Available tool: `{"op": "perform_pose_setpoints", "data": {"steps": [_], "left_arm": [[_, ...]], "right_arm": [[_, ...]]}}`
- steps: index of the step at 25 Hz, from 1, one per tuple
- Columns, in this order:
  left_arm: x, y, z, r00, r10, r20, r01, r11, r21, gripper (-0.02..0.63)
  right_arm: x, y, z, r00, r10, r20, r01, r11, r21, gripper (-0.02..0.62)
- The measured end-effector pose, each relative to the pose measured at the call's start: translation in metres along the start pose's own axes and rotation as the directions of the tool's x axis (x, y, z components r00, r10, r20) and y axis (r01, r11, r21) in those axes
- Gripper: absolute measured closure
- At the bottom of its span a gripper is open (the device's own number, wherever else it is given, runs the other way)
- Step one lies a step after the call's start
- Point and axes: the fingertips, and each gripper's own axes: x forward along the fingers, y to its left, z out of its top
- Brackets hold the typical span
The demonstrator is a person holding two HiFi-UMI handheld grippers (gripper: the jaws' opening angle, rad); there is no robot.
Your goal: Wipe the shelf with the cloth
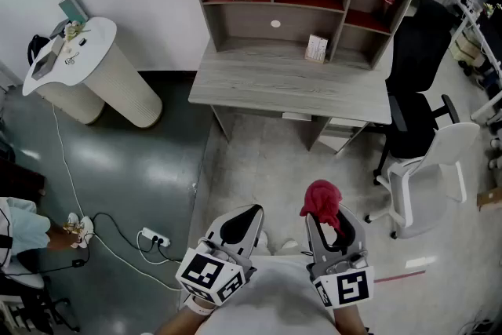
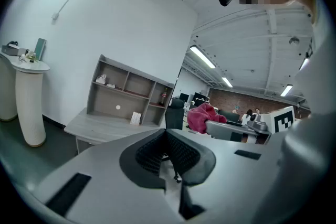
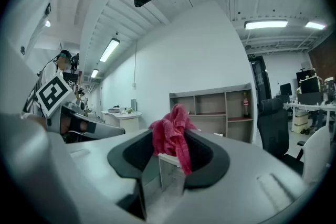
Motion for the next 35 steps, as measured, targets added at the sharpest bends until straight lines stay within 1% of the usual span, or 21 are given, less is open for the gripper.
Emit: {"op": "perform_pose_setpoints", "data": {"steps": [4, 8, 12, 16, 21, 24, 27, 31, 35], "left_arm": [[0.006, -0.021, 0.000, 1.000, -0.003, -0.002, 0.003, 1.000, 0.009, 0.600], [0.012, -0.036, -0.004, 1.000, -0.004, -0.019, 0.004, 1.000, 0.022, 0.600], [0.019, -0.052, -0.010, 0.999, -0.005, -0.036, 0.006, 0.999, 0.037, 0.600], [0.027, -0.068, -0.019, 0.998, -0.004, -0.063, 0.007, 0.999, 0.046, 0.600], [0.044, -0.086, -0.029, 0.997, -0.001, -0.083, 0.007, 0.998, 0.060, 0.600], [0.057, -0.092, -0.041, 0.994, 0.013, -0.110, -0.009, 0.999, 0.039, 0.600], [0.066, -0.103, -0.038, 0.994, 0.004, -0.105, -0.003, 1.000, 0.010, 0.600], [0.086, -0.103, -0.032, 0.994, -0.001, -0.111, 0.003, 1.000, 0.020, 0.600], [0.101, -0.086, -0.024, 0.995, 0.003, -0.101, -0.001, 1.000, 0.023, 0.600]], "right_arm": [[-0.018, -0.015, 0.003, 1.000, -0.006, 0.001, 0.006, 1.000, -0.003, 0.422], [-0.033, -0.023, 0.007, 1.000, -0.002, 0.021, 0.002, 1.000, 0.000, 0.422], [-0.048, -0.032, 0.002, 1.000, -0.003, 0.025, 0.003, 1.000, 0.004, 0.422], [-0.064, -0.053, -0.006, 1.000, -0.021, 0.014, 0.021, 0.999, 0.034, 0.422], [-0.080, -0.085, -0.015, 0.999, -0.043, 0.031, 0.041, 0.997, 0.065, 0.420], [-0.083, -0.103, -0.025, 0.998, -0.056, 0.017, 0.055, 0.996, 0.071, 0.420], [-0.087, -0.118, -0.027, 0.998, -0.059, -0.005, 0.059, 0.996, 0.074, 0.420], [-0.081, -0.134, -0.030, 0.998, -0.058, -0.020, 0.060, 0.994, 0.087, 0.420], [-0.056, -0.141, -0.035, 0.999, -0.040, -0.035, 0.043, 0.995, 0.086, 0.419]]}}
